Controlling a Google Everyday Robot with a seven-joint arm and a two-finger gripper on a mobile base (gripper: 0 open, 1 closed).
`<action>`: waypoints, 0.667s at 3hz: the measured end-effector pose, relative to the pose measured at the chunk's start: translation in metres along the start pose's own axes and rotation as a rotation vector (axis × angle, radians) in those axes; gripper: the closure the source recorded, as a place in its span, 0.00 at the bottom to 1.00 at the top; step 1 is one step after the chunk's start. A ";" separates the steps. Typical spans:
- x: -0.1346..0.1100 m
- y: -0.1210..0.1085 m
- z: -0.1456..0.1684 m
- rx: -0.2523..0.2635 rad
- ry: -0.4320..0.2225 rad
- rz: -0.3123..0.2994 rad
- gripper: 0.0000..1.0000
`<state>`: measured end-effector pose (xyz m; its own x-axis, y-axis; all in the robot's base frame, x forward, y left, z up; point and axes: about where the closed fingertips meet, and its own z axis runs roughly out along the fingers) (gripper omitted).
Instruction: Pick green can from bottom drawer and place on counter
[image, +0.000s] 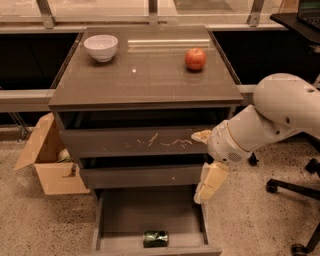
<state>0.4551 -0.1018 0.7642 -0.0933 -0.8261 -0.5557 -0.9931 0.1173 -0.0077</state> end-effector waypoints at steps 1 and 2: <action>0.003 0.004 0.021 -0.036 -0.011 -0.015 0.00; 0.017 0.013 0.073 -0.106 -0.049 -0.057 0.00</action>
Offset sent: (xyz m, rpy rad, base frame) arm -0.0161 0.0462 -0.1318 0.1051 0.0860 0.1895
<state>0.4459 -0.0738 0.6937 -0.0359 -0.8018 -0.5965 -0.9989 0.0105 0.0460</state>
